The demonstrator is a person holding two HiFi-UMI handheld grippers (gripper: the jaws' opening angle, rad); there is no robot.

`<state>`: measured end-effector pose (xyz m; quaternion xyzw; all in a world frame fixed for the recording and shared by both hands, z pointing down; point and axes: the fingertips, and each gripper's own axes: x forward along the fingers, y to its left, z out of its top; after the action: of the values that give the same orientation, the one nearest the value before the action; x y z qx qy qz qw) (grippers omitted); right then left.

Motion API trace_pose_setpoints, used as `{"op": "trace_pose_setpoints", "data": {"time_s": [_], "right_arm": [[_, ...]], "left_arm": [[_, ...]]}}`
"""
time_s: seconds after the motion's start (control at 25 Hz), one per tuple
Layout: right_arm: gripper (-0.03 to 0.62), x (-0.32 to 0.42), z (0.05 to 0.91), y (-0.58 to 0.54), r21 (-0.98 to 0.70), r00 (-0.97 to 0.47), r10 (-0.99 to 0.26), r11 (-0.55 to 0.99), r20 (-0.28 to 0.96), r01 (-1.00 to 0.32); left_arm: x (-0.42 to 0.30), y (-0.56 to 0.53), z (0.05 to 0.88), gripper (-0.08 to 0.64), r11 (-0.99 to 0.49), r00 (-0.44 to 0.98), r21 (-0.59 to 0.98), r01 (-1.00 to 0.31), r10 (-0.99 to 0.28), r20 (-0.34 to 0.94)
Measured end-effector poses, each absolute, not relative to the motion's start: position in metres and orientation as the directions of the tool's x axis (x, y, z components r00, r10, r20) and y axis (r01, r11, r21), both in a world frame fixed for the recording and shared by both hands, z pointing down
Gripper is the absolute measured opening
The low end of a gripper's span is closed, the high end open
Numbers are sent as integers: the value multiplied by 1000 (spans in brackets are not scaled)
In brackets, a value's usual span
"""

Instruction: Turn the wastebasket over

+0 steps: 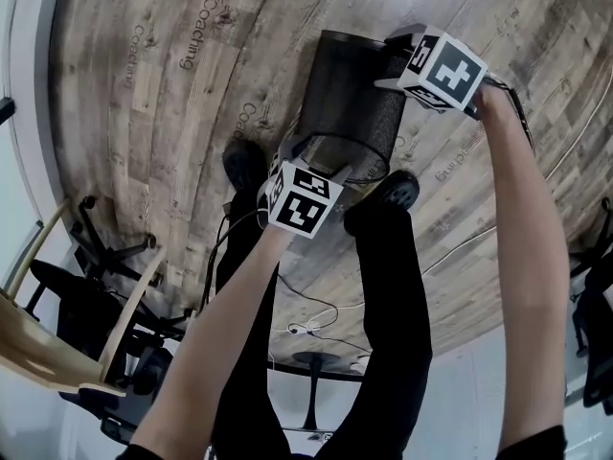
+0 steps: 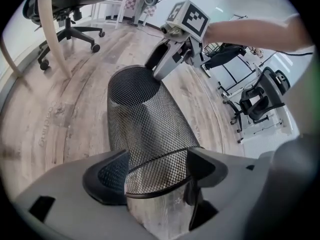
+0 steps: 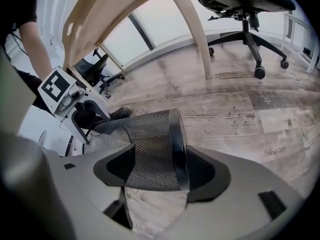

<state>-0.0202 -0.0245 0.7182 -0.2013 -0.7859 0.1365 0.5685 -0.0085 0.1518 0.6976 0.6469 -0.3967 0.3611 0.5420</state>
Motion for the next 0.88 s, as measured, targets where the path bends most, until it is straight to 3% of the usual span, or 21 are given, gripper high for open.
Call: {"op": "trace_pose_setpoints", "data": {"time_s": [0.56,0.88], "right_arm": [[314,-9,677,4,-358,-295,408,910,864,208],[293,-13,637,42,-298,-363,371,923,855,243]], "left_arm": [[4,181,692,377,-149,367,348,-926,-135,920],[1,219,693,377,-181,349,331,-926,-76,934]]}}
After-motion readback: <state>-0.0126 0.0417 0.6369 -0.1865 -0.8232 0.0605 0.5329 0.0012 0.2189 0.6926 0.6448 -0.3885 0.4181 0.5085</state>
